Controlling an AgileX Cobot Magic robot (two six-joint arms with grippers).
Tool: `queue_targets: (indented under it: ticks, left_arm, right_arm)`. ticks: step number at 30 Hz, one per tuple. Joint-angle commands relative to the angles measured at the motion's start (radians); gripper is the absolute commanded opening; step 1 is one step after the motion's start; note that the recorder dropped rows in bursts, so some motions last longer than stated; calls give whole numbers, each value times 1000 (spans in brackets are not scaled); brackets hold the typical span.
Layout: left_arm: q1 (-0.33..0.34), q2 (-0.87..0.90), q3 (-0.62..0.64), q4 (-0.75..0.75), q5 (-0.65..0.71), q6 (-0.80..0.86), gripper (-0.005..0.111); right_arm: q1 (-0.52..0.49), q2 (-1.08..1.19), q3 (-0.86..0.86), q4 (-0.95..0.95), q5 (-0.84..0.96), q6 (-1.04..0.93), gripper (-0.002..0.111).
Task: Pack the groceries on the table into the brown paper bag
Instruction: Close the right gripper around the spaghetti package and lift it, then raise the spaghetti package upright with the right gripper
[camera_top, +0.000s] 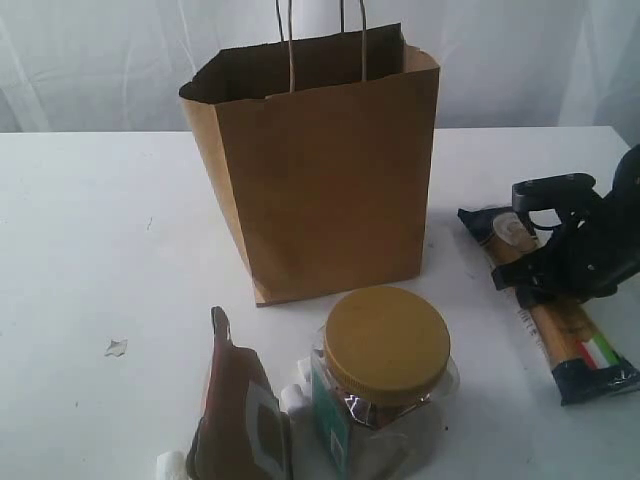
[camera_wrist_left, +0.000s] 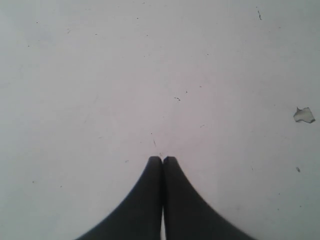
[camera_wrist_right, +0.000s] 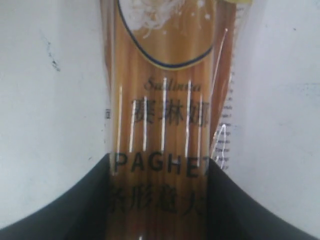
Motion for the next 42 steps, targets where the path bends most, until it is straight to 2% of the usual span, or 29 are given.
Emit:
queue_targets:
  ticks: [1,24,28,37,42]
  left_arm:
    - [-1,-4,3,-1,1,-2,0]
    - [-1,-4,3,-1,1,-2,0]
    - [-1,-4,3,-1,1,-2,0]
    - [-1,-4,3,-1,1,-2,0]
    - [-1,-4,3,-1,1,-2,0]
  right_arm:
    - [0,-36,7,5,64,3,0]
    - [-38,-275,4,14,80,-9,0]
    - [-51,-267,4,22,148,-24,0]
    - [-53,-288,-17,189,132,-148,0]
    - [-98,-305,-67,265,130,-165,0]
